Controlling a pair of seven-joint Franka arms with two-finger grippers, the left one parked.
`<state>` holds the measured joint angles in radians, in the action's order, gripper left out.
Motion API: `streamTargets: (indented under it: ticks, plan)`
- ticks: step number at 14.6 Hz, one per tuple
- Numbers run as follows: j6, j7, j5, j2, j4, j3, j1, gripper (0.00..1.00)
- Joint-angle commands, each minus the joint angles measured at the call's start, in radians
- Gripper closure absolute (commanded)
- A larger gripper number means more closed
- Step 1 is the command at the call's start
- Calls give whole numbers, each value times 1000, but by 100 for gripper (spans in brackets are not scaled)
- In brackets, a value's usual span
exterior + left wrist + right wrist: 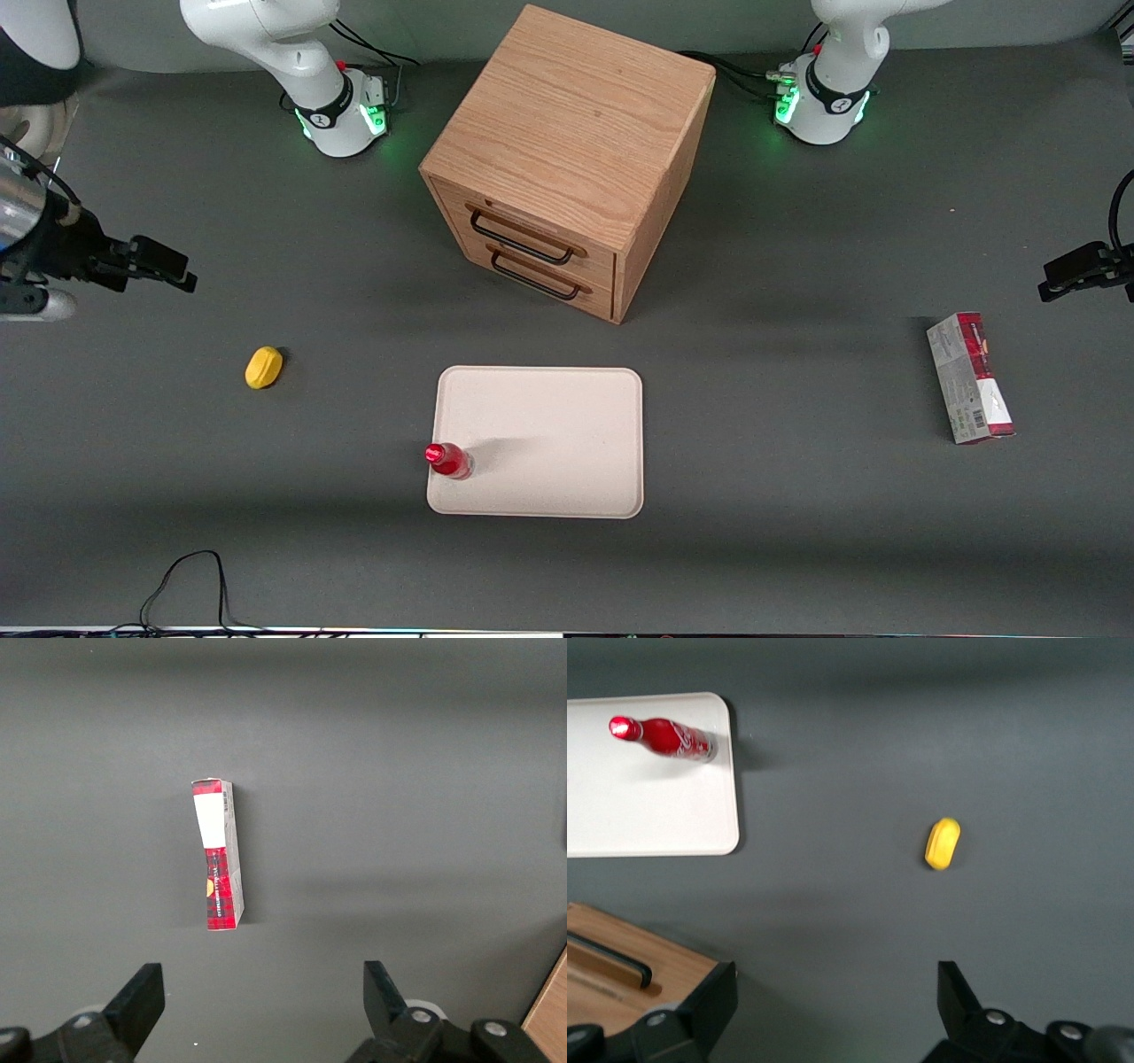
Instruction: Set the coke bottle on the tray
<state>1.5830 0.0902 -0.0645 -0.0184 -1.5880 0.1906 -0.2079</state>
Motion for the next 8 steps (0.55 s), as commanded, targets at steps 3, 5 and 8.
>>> streamTargets:
  ticks: [3, 5, 8]
  plan:
    - [-9, -10, 18, 29, -40, 1, -15, 0]
    - [-9, -12, 18, 29, -40, 3, -13, 0]
    - [-9, -12, 18, 31, -40, 3, -11, 0]
